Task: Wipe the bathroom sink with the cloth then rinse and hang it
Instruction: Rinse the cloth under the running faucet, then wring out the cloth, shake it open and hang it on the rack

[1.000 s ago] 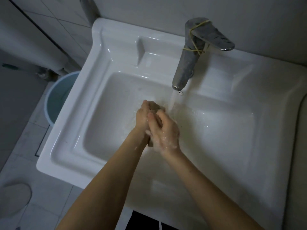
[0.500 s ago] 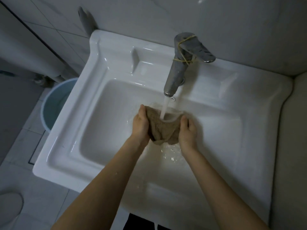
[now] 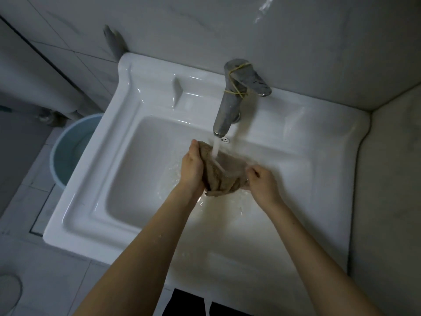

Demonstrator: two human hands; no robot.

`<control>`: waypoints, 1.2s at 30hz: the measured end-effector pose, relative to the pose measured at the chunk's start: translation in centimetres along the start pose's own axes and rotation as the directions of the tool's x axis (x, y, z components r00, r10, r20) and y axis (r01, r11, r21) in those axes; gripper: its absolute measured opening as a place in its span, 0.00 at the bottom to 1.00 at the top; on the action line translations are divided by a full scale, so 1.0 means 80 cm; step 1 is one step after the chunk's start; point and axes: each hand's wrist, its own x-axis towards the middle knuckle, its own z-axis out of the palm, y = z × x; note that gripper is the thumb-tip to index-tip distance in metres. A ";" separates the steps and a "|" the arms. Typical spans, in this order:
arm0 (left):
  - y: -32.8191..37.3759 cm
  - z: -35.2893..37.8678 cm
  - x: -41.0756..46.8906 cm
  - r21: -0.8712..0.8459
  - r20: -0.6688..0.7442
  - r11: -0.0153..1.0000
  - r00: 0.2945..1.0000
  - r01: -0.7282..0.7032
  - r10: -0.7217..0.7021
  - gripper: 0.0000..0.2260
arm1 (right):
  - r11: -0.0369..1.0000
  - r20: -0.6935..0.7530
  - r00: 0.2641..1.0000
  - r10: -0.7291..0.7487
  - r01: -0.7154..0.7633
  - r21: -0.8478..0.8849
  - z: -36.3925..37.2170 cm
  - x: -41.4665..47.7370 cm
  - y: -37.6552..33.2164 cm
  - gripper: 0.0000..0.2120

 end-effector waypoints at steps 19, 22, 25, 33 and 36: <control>0.091 -0.076 -0.105 -0.119 0.066 0.990 0.995 0.080 -0.073 0.28 | 0.531 0.136 0.660 -0.738 0.694 -0.487 -0.089 -0.040 -0.156 0.25; 0.105 -0.077 -0.121 -0.126 0.122 0.990 0.991 0.070 -0.054 0.28 | 0.598 0.164 0.724 -0.670 0.658 -0.457 -0.095 -0.056 -0.154 0.26; 0.125 -0.072 -0.140 -0.142 0.231 0.984 0.970 0.108 -0.073 0.30 | 0.836 -0.214 0.808 -0.548 0.520 -0.177 -0.088 -0.097 -0.163 0.19; 0.129 -0.043 -0.169 0.037 0.414 0.996 0.908 -0.080 0.057 0.25 | 0.233 0.717 0.695 0.056 -0.707 0.668 -0.040 -0.177 -0.174 0.32; 0.107 -0.044 -0.167 0.315 0.489 0.855 0.843 -0.411 0.225 0.16 | 0.251 0.699 0.714 -0.034 -0.671 0.698 -0.043 -0.187 -0.177 0.27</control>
